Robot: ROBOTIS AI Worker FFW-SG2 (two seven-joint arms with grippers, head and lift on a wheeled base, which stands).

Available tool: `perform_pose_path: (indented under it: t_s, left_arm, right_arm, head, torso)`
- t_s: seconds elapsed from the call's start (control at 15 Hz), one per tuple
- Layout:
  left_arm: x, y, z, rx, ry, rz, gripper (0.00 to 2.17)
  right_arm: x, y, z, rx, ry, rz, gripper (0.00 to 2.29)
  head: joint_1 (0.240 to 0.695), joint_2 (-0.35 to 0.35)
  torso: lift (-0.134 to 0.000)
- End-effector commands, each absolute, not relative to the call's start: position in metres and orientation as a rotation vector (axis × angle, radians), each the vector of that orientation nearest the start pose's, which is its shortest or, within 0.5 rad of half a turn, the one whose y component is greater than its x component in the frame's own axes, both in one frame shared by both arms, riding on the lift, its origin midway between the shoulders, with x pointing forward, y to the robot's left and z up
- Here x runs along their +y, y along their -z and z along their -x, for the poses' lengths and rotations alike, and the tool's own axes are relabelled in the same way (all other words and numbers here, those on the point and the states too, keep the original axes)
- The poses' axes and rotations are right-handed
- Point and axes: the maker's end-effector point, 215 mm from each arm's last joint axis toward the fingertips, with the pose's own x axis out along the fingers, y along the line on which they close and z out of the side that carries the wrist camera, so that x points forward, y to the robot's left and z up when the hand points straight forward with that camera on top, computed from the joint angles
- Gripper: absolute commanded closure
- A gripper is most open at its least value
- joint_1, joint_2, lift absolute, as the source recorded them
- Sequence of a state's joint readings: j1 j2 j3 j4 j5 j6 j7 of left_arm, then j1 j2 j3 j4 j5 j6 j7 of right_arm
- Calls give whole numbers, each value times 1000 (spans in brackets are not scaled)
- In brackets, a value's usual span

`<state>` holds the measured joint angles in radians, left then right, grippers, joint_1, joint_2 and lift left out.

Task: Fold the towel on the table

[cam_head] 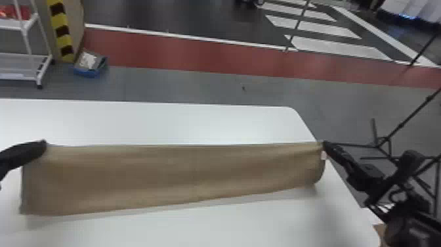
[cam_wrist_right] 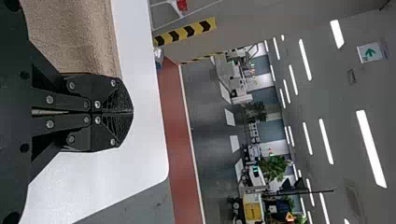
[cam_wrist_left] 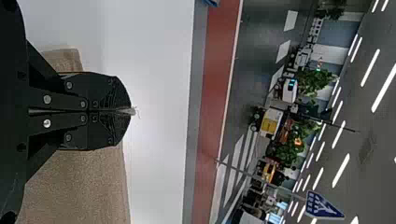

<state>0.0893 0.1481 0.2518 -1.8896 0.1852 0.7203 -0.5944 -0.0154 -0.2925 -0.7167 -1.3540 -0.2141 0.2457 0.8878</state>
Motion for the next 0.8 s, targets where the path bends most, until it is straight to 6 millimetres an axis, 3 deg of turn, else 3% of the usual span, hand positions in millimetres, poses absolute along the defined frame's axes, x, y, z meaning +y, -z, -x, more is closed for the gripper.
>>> perform_pose_path:
  t_s: [0.0, 0.27, 0.67, 0.73]
  left_arm:
    - [263, 394, -522, 440, 385, 147, 1291]
    - [263, 408, -530, 450, 367, 106, 1291]
    - [261, 414, -536, 462, 359, 83, 1278]
    - [259, 412, -539, 450, 362, 74, 1075]
  right_arm:
    - [-528, 380, -503, 175, -157, -155, 1690]
    - [-506, 387, -525, 194, -153, -36, 1683]
    - [-502, 394, -532, 202, -146, -8, 1669]
    - [-501, 393, -533, 192, -146, 1, 1571]
  head:
    - [695, -299]
    - [695, -274]
    - [695, -245]
    - [695, -244]
  torso:
    - [-108]
    - [-108]
    - [-108]
    - [-108]
